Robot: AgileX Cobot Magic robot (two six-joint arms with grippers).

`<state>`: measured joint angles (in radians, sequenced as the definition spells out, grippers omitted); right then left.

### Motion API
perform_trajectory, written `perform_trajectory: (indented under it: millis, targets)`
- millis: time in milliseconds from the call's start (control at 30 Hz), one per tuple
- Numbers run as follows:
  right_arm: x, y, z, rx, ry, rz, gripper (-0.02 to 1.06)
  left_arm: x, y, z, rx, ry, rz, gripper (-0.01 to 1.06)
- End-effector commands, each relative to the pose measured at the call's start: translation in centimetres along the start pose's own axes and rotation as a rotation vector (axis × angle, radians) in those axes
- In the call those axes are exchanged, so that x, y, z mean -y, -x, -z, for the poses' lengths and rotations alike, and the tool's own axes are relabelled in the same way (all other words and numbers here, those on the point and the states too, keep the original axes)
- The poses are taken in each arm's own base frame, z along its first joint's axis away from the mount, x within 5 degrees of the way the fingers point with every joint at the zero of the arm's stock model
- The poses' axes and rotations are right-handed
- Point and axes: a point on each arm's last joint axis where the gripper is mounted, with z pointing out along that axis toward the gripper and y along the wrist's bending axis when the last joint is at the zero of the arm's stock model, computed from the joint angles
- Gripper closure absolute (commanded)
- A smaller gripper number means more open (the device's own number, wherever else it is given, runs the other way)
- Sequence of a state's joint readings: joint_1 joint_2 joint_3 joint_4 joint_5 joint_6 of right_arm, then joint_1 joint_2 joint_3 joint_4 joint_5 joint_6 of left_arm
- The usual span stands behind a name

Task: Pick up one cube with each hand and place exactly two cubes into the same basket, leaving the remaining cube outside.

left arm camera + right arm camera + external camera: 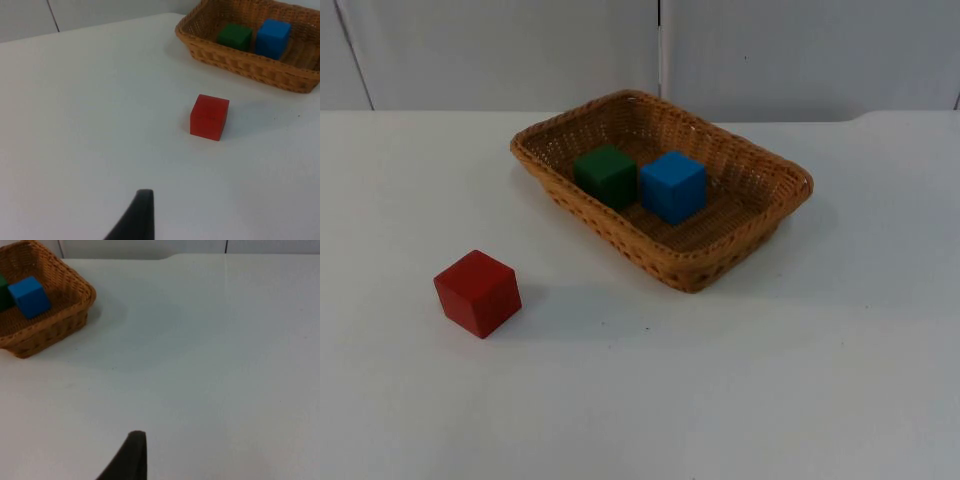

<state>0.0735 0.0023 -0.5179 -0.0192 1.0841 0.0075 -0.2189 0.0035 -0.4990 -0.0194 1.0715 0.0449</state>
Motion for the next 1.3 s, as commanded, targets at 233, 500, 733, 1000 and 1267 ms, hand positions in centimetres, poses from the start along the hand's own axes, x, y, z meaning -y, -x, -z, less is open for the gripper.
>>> perform_trajectory:
  millis: [233,500,733,1000,1267]
  targets:
    - [-0.03,0.0,0.0,0.006,-0.005,-0.007,-0.01,-0.04,-0.14,-0.06,-0.004,0.006,0.006,0.0]
    - [-0.03,0.0,0.0,0.006,-0.005,-0.007,-0.01,-0.04,-0.14,-0.06,-0.004,0.006,0.006,0.0]
    - [-0.03,0.0,0.0,0.006,-0.005,-0.007,-0.01,-0.04,-0.14,-0.06,-0.004,0.006,0.006,0.0]
    - [-0.03,0.0,0.0,0.006,-0.005,-0.007,-0.01,-0.04,-0.14,-0.06,-0.004,0.006,0.006,0.0]
    - [-0.03,0.0,0.0,0.006,-0.005,-0.007,-0.01,-0.04,-0.14,-0.06,-0.004,0.006,0.006,0.0]
